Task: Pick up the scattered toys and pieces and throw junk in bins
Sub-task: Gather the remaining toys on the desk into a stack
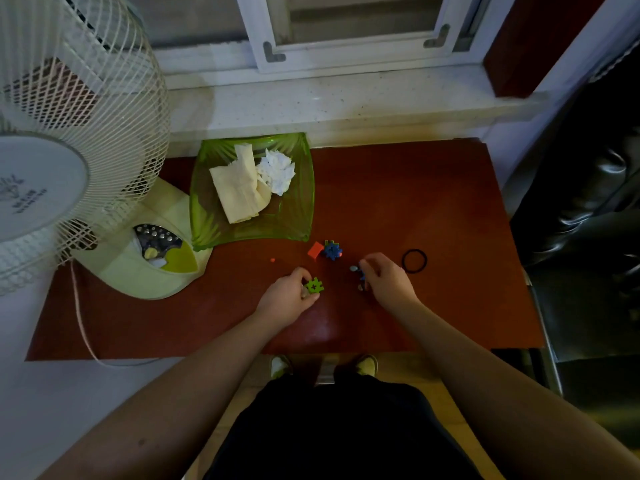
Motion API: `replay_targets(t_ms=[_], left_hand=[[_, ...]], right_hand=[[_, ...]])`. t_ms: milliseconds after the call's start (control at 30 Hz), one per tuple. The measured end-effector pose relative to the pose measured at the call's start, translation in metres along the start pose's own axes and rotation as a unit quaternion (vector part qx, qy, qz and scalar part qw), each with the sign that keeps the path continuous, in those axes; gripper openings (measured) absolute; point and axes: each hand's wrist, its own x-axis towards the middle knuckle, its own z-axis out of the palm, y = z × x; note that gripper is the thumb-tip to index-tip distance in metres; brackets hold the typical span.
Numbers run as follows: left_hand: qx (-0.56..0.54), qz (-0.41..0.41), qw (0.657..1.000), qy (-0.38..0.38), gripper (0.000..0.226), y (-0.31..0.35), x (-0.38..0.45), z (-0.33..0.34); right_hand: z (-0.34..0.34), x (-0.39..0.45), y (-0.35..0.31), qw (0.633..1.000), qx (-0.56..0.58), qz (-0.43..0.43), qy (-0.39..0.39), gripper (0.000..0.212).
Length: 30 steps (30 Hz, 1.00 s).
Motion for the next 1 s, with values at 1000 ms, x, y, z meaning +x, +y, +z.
replay_targets(t_ms=[1000], left_hand=[[-0.044,0.001,0.999,0.015,0.039,-0.005,0.0,-0.008]], right_hand=[[-0.009,0.013,-0.002,0.924,0.365,0.106,-0.045,0.015]])
